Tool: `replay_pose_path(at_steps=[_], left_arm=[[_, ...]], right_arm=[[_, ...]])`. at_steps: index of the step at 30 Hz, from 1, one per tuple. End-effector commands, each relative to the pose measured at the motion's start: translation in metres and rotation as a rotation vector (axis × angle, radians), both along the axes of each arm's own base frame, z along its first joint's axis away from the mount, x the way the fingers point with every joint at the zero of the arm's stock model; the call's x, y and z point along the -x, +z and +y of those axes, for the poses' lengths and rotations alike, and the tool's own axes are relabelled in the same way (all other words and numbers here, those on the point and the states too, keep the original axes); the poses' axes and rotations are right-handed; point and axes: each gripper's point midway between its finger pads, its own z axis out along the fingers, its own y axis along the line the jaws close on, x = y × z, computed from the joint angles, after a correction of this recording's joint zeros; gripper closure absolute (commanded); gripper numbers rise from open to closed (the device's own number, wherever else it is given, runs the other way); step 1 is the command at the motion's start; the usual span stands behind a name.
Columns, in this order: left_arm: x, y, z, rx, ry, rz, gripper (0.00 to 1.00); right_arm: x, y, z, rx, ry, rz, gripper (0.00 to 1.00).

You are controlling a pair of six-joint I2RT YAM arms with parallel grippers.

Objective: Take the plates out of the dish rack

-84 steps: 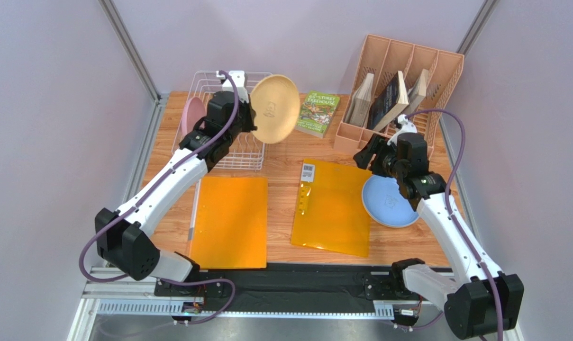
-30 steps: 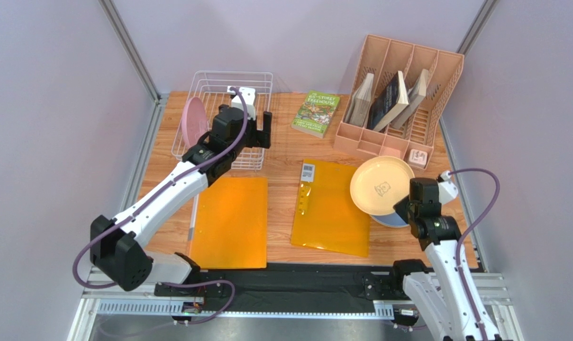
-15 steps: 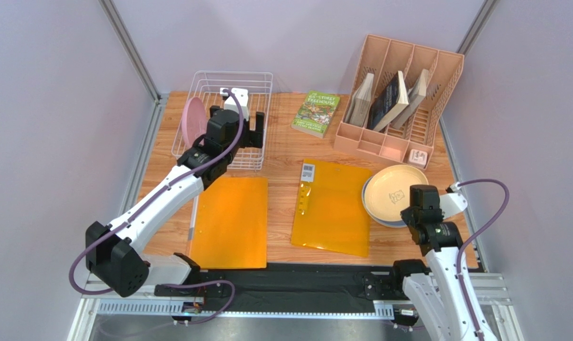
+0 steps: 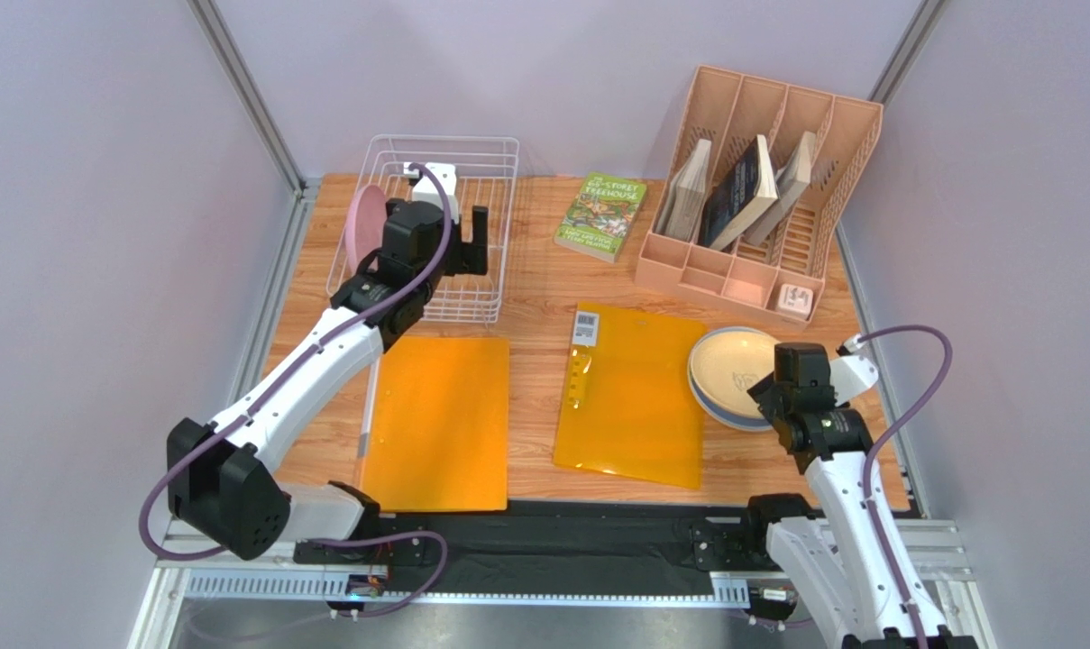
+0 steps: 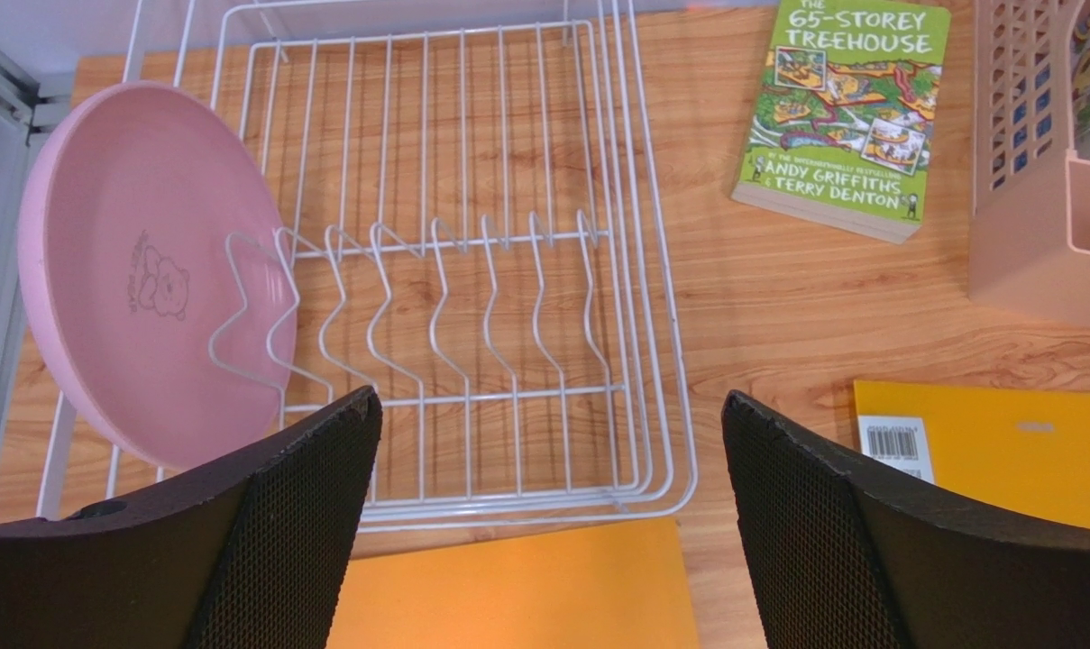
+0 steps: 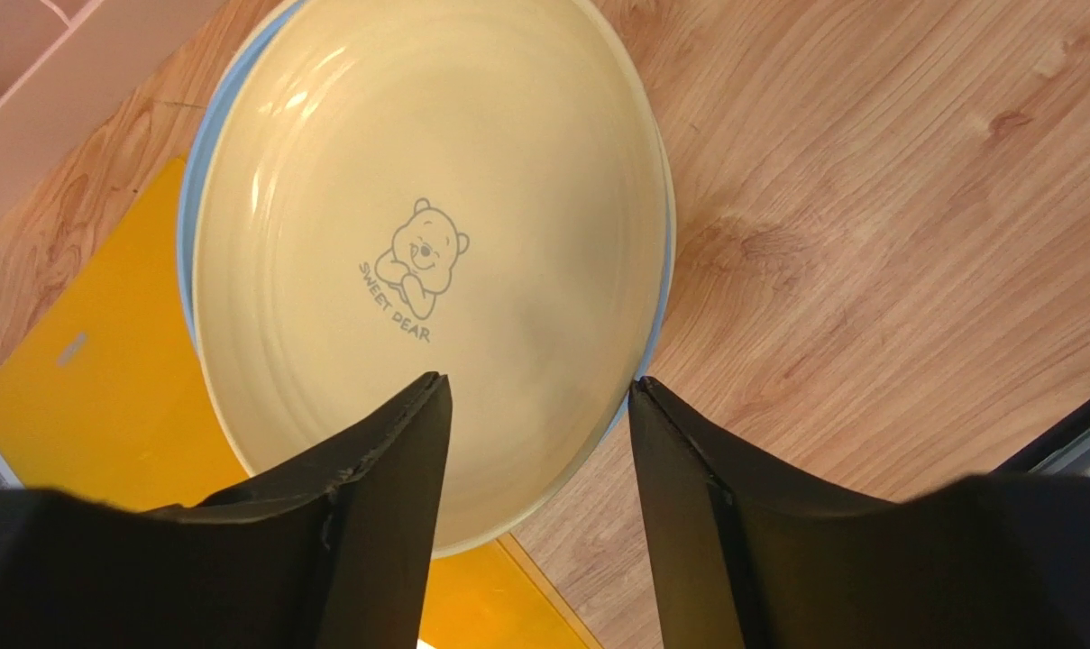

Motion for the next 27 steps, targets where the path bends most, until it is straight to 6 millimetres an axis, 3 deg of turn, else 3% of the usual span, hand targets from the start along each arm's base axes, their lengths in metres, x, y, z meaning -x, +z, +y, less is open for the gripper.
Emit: replay_pose_path(at_steps=[1,5,8,16,21,27], left_arm=[[-0.007,0.000,0.008,0.045,0.019,0.005,0.00],[-0.014,-0.003,0.027,0.050,0.074,0.015,0.00],[-0.021,-0.002,0.049,0.057,0.127,0.020,0.00],[-0.027,-0.002,0.061,0.052,0.159,0.027,0.00],[-0.032,-0.002,0.067,0.049,0.181,0.033,0.00],[-0.048,0.006,0.104,0.037,0.307,-0.003,0.00]], right_arm=[[-0.025,0.011,0.007,-0.005,0.054,-0.068,0.43],[-0.039,0.011,0.012,-0.012,0.096,-0.060,0.42],[-0.053,0.025,0.017,0.001,0.154,-0.082,0.40],[-0.073,0.087,0.011,0.091,0.195,-0.166,0.38],[-0.072,0.108,0.007,0.134,0.213,-0.203,0.37],[-0.098,0.126,0.033,0.100,0.367,-0.315,0.36]])
